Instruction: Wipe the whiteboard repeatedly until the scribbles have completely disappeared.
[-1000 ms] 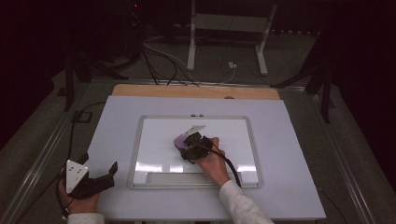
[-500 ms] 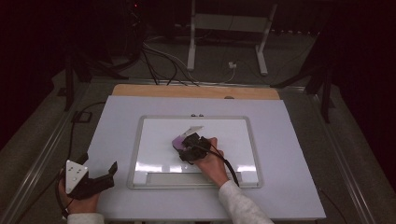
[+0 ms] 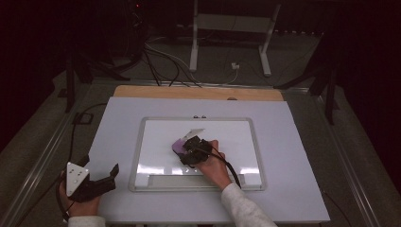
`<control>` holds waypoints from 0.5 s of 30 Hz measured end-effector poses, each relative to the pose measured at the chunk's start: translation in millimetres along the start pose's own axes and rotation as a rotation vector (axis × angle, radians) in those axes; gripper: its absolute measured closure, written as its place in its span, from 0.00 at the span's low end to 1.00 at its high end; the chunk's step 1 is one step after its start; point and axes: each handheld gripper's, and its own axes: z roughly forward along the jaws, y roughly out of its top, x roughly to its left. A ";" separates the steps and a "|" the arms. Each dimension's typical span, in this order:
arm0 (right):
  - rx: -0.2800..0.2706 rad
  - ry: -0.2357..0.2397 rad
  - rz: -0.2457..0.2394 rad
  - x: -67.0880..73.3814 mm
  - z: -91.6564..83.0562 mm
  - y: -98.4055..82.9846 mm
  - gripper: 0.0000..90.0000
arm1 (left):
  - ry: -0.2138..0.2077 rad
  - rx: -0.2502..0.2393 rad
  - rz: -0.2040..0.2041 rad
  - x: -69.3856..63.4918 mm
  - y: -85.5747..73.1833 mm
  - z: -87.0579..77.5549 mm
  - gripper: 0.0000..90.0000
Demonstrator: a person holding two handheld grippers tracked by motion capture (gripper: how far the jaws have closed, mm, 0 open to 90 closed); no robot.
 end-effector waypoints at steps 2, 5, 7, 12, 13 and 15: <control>0.004 -0.051 0.027 -10.0 -0.8 -0.8 0.46 | 0.000 -0.001 -0.004 0.8 -0.4 0.0 0.01; 0.010 -0.117 0.093 -32.9 -3.3 -5.0 0.46 | -0.001 0.000 -0.003 0.9 -0.5 0.2 0.01; 0.010 -0.141 0.150 -48.6 -5.6 -9.4 0.46 | -0.001 -0.002 -0.004 0.7 -0.3 0.3 0.01; 0.005 -0.169 0.209 -70.3 -11.3 -18.6 0.46 | -0.002 0.006 0.000 0.1 -0.5 1.0 0.01; 0.004 -0.165 0.213 -72.0 -11.8 -19.5 0.46 | -0.002 0.007 0.002 -0.1 -0.5 1.0 0.01; 0.001 -0.156 0.219 -73.9 -12.2 -20.6 0.46 | -0.001 0.007 0.002 -0.3 -0.7 1.2 0.01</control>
